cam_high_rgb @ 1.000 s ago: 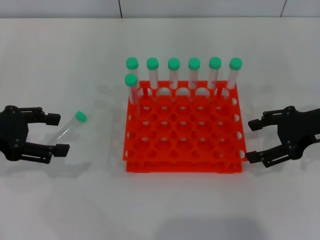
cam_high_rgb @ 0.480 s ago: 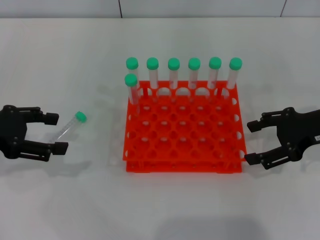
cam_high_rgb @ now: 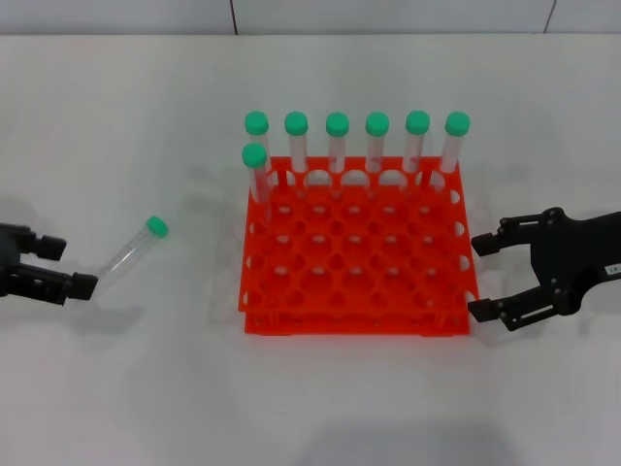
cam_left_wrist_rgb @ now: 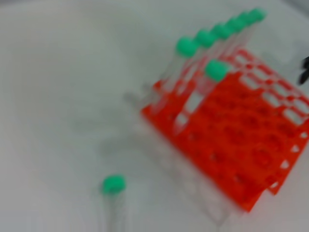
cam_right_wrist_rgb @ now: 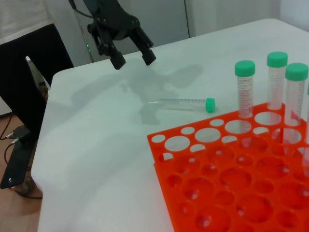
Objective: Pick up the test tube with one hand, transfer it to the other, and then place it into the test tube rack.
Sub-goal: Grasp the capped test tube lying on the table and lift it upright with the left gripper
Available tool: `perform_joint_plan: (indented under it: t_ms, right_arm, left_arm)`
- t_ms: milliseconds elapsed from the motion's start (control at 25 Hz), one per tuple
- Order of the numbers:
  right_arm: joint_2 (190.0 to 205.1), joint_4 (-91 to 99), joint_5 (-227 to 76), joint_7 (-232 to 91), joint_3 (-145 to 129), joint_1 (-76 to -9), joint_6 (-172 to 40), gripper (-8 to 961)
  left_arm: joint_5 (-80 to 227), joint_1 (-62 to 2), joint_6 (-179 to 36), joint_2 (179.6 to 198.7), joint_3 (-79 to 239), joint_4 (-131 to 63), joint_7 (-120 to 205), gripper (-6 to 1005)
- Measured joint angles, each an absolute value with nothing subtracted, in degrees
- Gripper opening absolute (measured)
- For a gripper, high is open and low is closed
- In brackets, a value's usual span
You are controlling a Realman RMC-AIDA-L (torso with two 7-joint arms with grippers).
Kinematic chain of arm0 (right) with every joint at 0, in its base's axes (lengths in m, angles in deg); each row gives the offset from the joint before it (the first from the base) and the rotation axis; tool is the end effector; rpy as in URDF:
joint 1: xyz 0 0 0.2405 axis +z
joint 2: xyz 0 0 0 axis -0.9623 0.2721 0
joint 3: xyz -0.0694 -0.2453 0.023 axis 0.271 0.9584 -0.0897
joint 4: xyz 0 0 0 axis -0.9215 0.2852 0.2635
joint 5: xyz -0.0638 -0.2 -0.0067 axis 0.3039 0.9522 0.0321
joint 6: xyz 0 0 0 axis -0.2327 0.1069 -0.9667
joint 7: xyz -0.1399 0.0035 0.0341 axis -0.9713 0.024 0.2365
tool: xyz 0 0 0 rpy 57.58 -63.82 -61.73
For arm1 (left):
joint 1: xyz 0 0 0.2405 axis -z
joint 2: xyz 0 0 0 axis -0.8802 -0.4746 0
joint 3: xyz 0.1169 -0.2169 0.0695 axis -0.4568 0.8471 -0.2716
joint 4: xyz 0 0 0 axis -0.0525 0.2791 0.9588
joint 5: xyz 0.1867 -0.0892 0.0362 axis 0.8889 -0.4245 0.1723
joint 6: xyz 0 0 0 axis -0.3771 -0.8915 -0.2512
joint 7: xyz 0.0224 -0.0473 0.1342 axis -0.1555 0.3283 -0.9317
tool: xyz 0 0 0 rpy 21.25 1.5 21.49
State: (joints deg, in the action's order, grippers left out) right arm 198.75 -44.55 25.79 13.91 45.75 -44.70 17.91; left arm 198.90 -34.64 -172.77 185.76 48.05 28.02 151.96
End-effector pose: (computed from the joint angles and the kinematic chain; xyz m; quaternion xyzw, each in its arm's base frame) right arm 0.2392 0.3304 0.0160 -0.9883 0.1139 0.0918 0.0423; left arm -0.2929 0.3022 0.1113 -0.9254 -0.3650 -0.0174 0.1006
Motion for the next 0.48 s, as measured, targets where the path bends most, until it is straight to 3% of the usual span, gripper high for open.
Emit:
perform_joint_plan:
  t_ms: [480]
  right_arm:
    - [199.48, -44.6, 25.8, 13.1, 46.0, -44.2, 17.8, 867]
  left_arm:
    - [212.6, -28.8, -171.0, 185.79, 47.6, 28.1, 162.4, 832]
